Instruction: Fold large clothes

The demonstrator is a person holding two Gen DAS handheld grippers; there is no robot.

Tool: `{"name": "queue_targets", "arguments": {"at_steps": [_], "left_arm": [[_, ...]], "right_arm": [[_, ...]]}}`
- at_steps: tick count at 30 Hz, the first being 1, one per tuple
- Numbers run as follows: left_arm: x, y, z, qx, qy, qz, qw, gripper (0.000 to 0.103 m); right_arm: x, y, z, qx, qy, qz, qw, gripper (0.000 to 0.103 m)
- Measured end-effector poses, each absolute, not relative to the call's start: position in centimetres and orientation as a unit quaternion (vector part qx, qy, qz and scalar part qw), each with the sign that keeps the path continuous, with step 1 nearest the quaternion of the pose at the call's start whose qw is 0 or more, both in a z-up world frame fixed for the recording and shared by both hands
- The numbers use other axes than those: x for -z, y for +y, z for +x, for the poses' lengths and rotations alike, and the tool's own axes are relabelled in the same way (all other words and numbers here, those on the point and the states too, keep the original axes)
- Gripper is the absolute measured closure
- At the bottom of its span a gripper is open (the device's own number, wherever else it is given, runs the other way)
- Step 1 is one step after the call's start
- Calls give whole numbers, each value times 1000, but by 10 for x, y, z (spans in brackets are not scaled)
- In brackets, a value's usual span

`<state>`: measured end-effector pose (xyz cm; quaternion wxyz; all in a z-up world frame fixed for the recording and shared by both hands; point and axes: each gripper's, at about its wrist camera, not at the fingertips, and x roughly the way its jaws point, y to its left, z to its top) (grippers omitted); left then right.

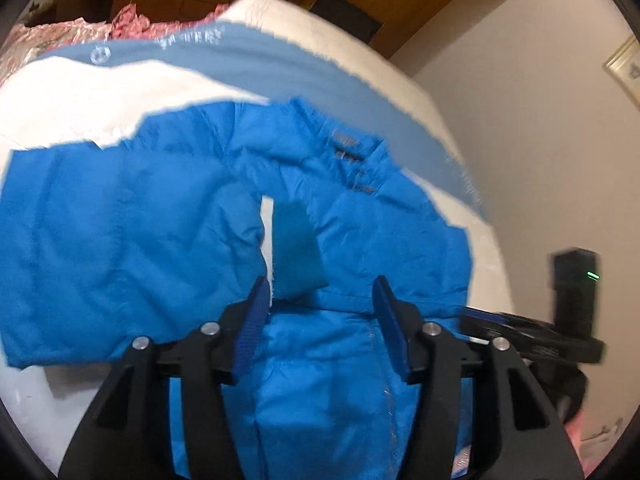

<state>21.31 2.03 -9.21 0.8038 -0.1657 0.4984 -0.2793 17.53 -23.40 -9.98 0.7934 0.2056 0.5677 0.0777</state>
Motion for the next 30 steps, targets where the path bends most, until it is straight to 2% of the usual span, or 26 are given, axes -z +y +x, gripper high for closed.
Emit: {"name": "queue_targets", "arguments": {"at_steps": [4, 9, 13, 14, 16, 17, 18, 26, 30], "left_arm": [[79, 63, 223, 173, 481, -130, 850, 51], [119, 89, 249, 108, 535, -105, 831, 54], [138, 88, 256, 108, 545, -108, 824, 53], [138, 88, 256, 109, 545, -107, 825, 53], [136, 89, 258, 110, 545, -107, 824, 52], [134, 89, 259, 110, 546, -105, 824, 52], [133, 89, 260, 109, 547, -103, 824, 53], [72, 91, 251, 144, 478, -121, 858, 54], [72, 77, 262, 146, 475, -106, 861, 54]], "right_arm": [[104, -194, 217, -130, 580, 203, 778, 52], [127, -153, 260, -168, 607, 195, 751, 45], [150, -130, 283, -181, 626, 194, 733, 45], [156, -126, 288, -186, 628, 200, 729, 47], [162, -124, 294, -200, 625, 216, 723, 69], [162, -123, 295, -204, 623, 219, 723, 85], [159, -123, 295, -211, 617, 219, 726, 91], [96, -208, 266, -172, 545, 230, 787, 93], [79, -262, 243, -110, 533, 235, 805, 95]]}}
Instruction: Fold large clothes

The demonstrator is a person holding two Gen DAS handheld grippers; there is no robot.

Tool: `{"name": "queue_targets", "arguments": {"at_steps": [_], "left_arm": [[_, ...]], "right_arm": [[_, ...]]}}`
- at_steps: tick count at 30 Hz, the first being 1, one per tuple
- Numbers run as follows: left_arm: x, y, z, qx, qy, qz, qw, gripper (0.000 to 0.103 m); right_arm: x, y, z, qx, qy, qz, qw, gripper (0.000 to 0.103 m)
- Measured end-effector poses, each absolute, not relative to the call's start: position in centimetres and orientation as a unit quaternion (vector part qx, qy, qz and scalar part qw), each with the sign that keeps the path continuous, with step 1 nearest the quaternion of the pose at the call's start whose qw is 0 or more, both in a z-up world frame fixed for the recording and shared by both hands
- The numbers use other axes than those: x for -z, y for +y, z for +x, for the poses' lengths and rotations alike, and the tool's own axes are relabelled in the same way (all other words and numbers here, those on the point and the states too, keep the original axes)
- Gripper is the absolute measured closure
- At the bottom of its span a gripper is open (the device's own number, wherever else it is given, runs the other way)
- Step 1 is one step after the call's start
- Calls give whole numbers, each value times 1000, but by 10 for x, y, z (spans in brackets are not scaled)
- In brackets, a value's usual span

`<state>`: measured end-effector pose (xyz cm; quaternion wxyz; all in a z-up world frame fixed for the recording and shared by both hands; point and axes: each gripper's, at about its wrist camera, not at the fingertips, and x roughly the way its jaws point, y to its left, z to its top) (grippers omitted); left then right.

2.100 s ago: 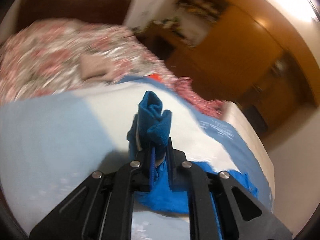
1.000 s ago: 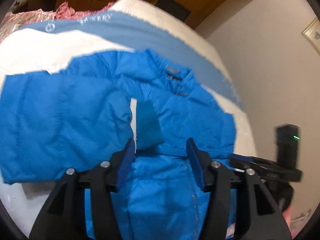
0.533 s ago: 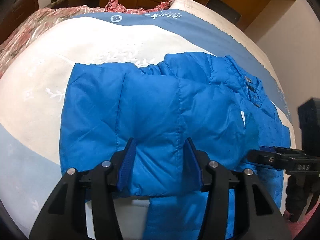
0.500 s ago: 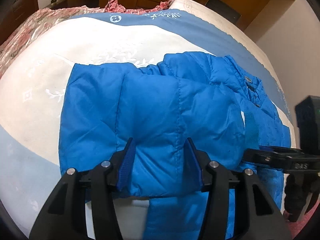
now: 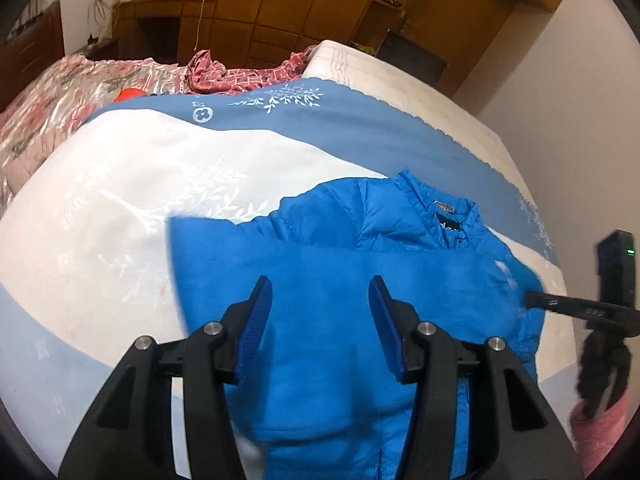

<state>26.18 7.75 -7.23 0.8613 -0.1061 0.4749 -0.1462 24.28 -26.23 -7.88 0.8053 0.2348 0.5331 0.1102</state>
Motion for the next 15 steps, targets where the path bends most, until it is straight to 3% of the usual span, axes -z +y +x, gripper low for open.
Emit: {"name": "queue_targets", "arguments": {"at_steps": [9, 14, 15], "left_arm": [[97, 20, 280, 178, 502, -72, 843, 55], [136, -7, 295, 168, 542, -33, 823, 55], [139, -8, 295, 166, 546, -28, 821, 55]], "right_arm": [[84, -393, 171, 53, 529, 253, 808, 99], [95, -405, 154, 48, 527, 276, 802, 99], [94, -401, 155, 36, 525, 283, 802, 95]]}}
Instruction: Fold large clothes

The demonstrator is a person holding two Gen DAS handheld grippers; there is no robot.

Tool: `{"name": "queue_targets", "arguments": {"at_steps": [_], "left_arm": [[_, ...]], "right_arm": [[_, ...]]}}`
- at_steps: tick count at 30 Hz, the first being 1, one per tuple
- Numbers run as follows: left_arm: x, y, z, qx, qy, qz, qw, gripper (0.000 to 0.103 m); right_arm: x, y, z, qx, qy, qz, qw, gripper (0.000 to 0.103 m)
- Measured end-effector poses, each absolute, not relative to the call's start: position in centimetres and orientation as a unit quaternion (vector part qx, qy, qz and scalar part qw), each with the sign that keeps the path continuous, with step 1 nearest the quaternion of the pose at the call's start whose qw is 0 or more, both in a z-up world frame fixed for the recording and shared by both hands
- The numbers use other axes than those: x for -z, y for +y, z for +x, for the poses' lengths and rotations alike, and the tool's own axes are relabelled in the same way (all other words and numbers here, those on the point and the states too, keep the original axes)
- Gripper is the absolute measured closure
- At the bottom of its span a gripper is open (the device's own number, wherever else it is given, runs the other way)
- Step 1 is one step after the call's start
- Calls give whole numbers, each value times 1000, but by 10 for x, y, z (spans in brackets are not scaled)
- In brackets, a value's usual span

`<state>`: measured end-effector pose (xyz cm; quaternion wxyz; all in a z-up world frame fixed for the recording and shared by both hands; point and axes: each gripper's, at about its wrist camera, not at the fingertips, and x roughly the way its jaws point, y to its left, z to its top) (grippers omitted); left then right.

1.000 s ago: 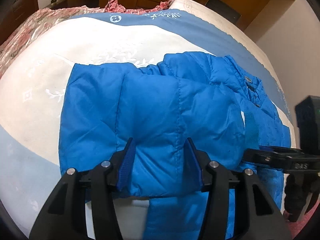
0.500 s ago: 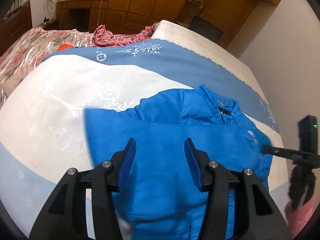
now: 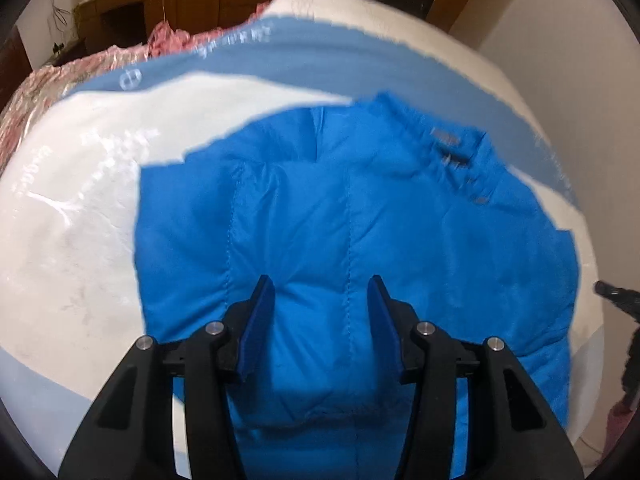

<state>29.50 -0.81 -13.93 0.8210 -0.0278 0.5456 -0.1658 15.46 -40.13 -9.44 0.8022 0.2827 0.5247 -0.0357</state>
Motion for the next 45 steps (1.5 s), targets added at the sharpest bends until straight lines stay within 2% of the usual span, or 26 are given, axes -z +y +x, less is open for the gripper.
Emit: {"name": "queue_targets", "arguments": {"at_steps": [2, 3, 5, 12, 13, 15, 16, 17, 23, 30, 32, 37, 42, 45], "left_arm": [[139, -13, 295, 159, 544, -16, 824, 55], [136, -15, 294, 162, 542, -17, 824, 55], [127, -17, 291, 176, 534, -20, 827, 55], [118, -15, 286, 176, 528, -13, 831, 55], [120, -15, 287, 174, 529, -11, 831, 55], [123, -15, 289, 171, 535, -13, 827, 55], [124, -16, 290, 171, 538, -16, 825, 55], [124, -17, 289, 170, 538, -17, 826, 55], [114, -22, 284, 182, 521, 0, 834, 55], [145, -31, 297, 168, 545, 33, 821, 55], [138, -29, 296, 165, 547, 27, 821, 55], [108, -34, 282, 183, 517, 17, 836, 54], [129, -60, 278, 198, 536, 49, 819, 54], [150, -63, 277, 203, 534, 71, 818, 54]], "right_arm": [[94, -386, 161, 19, 527, 277, 803, 89], [94, -377, 167, 16, 533, 268, 803, 67], [98, -369, 178, 26, 539, 252, 803, 37], [145, -389, 207, 14, 554, 309, 773, 38], [149, -388, 210, 2, 554, 316, 770, 41], [155, -383, 217, -13, 560, 315, 766, 70], [155, -381, 220, -16, 561, 310, 767, 78], [152, -380, 220, -18, 559, 307, 770, 91], [113, -393, 189, 44, 534, 258, 804, 92], [139, -395, 177, 53, 571, 249, 781, 90], [126, -396, 172, 66, 555, 245, 792, 83], [90, -377, 170, 30, 513, 229, 827, 83], [126, -344, 194, 8, 556, 217, 803, 83], [158, -338, 203, 12, 580, 218, 785, 88]]}}
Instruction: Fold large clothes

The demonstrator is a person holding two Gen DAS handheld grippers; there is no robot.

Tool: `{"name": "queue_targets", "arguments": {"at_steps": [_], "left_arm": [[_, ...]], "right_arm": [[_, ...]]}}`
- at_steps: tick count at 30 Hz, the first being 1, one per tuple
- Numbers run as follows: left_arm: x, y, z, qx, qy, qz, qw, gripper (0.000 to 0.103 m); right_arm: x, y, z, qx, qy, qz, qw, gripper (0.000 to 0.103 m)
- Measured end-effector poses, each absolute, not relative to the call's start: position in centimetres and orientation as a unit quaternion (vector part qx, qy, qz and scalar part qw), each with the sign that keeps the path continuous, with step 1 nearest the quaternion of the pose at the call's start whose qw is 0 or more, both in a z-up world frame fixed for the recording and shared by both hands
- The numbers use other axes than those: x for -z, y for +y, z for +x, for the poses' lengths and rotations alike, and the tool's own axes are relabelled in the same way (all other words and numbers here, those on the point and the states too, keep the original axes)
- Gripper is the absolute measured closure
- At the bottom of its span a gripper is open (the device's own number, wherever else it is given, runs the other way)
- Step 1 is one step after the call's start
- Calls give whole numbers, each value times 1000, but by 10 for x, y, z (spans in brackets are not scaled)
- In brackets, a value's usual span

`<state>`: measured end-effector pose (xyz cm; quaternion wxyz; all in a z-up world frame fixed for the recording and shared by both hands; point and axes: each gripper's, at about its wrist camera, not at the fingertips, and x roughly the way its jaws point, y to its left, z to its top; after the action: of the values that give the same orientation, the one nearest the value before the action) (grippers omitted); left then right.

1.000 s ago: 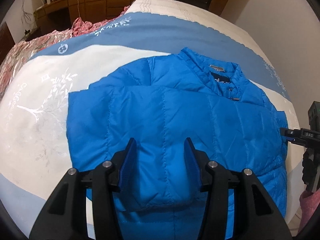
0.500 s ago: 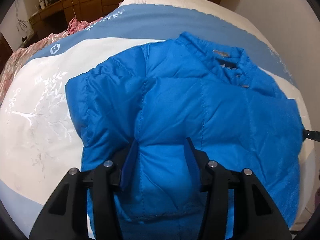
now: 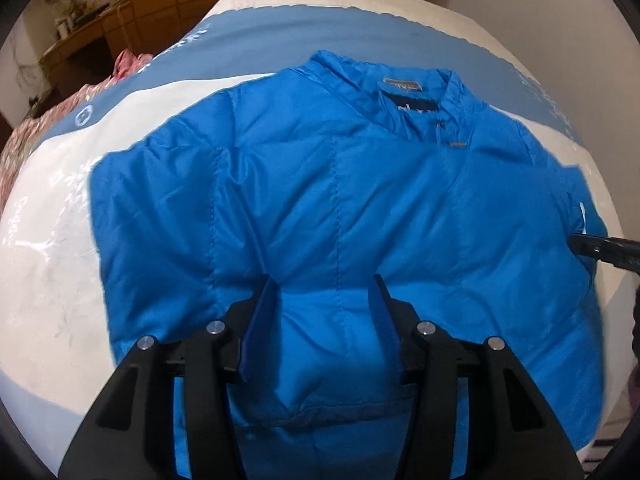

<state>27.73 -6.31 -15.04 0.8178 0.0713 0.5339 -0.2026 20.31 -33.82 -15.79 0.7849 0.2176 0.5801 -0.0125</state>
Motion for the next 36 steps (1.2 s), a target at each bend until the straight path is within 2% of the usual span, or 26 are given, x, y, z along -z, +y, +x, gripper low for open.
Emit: {"name": "queue_targets", "arguments": {"at_steps": [4, 6, 10, 13, 16, 22, 23, 25, 27, 32, 36], "left_arm": [[143, -59, 277, 196, 541, 55, 816, 55], [131, -57, 270, 197, 536, 49, 820, 55], [120, -63, 245, 208, 520, 60, 826, 54], [145, -66, 244, 196, 545, 69, 812, 53], [161, -68, 246, 202, 539, 75, 815, 53], [137, -51, 240, 192, 547, 50, 814, 56], [129, -43, 233, 193, 540, 47, 818, 55], [110, -18, 211, 191, 528, 47, 826, 44], [99, 16, 183, 186, 525, 40, 830, 37], [110, 90, 119, 144, 559, 25, 816, 35], [126, 125, 67, 142, 589, -20, 796, 33]], "right_arm": [[155, -339, 205, 20, 584, 223, 780, 89], [138, -331, 199, 18, 572, 207, 793, 83], [120, -314, 184, -2, 555, 206, 806, 83], [138, -305, 184, 9, 577, 193, 793, 83], [163, -304, 187, 10, 583, 191, 790, 83], [138, -317, 167, 0, 557, 225, 800, 82], [130, -319, 157, -6, 546, 229, 806, 79], [110, -322, 125, -22, 524, 235, 818, 68], [99, -323, 87, -30, 510, 236, 826, 58], [104, -327, -19, -27, 511, 265, 818, 41], [124, -323, -81, -15, 531, 294, 794, 39]]}}
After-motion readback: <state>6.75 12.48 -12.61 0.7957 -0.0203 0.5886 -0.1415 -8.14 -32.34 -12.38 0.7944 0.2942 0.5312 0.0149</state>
